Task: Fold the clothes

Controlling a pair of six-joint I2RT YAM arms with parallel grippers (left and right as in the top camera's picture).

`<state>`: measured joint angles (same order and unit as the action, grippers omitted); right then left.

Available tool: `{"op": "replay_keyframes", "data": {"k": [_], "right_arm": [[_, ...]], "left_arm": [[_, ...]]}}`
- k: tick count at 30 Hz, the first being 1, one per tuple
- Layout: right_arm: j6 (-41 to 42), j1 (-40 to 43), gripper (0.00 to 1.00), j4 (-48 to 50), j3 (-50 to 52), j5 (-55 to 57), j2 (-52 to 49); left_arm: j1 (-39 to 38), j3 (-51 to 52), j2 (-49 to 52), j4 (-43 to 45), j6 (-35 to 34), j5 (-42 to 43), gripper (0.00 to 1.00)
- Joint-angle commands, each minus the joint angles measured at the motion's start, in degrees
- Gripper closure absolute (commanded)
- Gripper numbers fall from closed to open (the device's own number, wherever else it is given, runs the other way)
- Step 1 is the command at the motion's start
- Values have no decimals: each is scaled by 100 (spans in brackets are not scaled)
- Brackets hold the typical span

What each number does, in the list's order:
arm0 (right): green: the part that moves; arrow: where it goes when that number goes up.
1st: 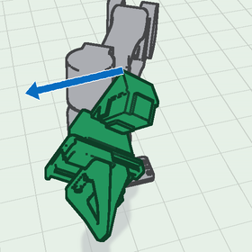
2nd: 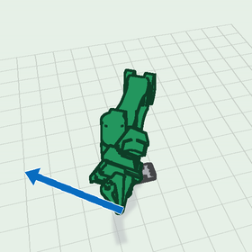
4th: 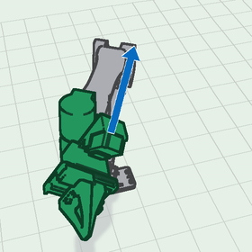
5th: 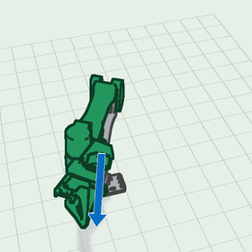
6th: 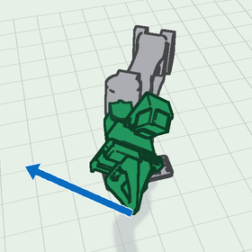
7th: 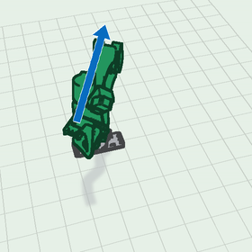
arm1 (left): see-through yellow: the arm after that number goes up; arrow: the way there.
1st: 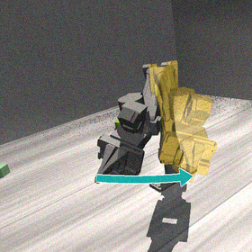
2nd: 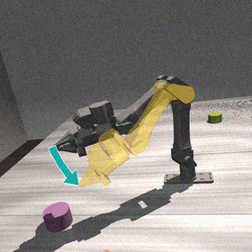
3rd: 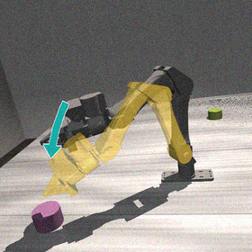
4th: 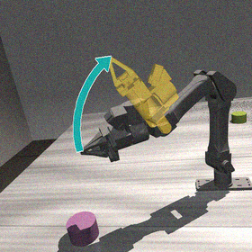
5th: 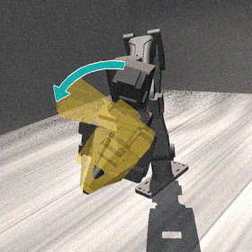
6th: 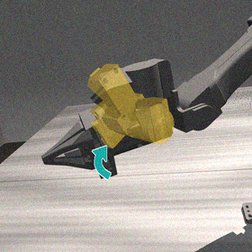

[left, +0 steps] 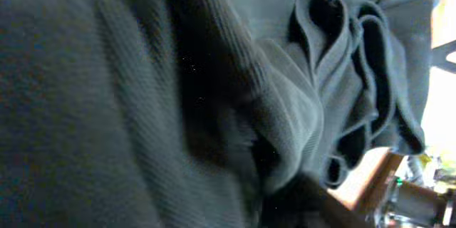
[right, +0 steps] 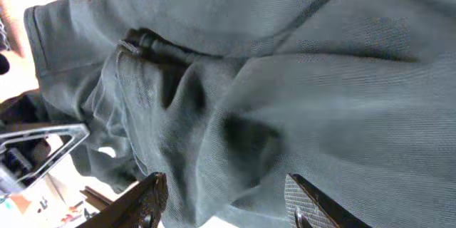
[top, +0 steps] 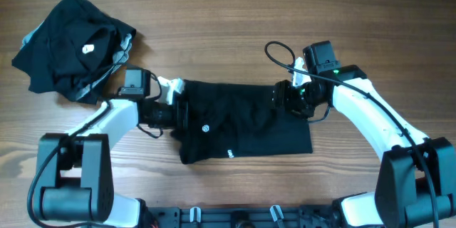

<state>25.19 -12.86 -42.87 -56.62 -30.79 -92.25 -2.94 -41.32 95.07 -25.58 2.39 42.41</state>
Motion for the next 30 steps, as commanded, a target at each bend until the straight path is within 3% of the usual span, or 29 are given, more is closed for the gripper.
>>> {"op": "replay_keyframes", "data": {"k": [1, 3, 4, 7, 10, 16, 18, 20, 25, 27, 30], "right_arm": [[-122, 9, 42, -50, -42, 127, 136], [-122, 9, 42, -92, -42, 140, 136], [-116, 9, 42, -109, -42, 195, 136], [-98, 9, 42, -177, -42, 413, 136], [179, 20, 42, -155, -42, 671, 136], [203, 20, 41, -144, -42, 761, 136], [203, 20, 41, -197, -37, 772, 136], [192, 20, 41, -236, -37, 800, 136], [195, 20, 41, -304, -37, 892, 136], [195, 20, 40, -310, -37, 903, 136], [175, 20, 37, -339, -37, 903, 136]], "left_arm": [[-92, 50, 72, 350, -389, -57, 76], [-44, 9, 57, 348, -590, -131, 93], [39, -61, 11, 240, -678, -138, 96], [479, -861, -439, -975, -754, -343, 96], [417, -1858, -1073, -1923, -723, -544, 96], [-997, -2105, -1305, -1751, -1790, -857, 96], [-1733, -2087, -1069, -1615, -2264, -1821, 94], [-2262, -2087, -739, -1499, -2527, -2201, 92], [-3287, -2087, 385, -671, -3547, -2188, 82], [-3532, -2087, 514, -365, -3928, -2188, 71], [-3744, -2096, 511, -92, -3932, -2190, 63]]}}
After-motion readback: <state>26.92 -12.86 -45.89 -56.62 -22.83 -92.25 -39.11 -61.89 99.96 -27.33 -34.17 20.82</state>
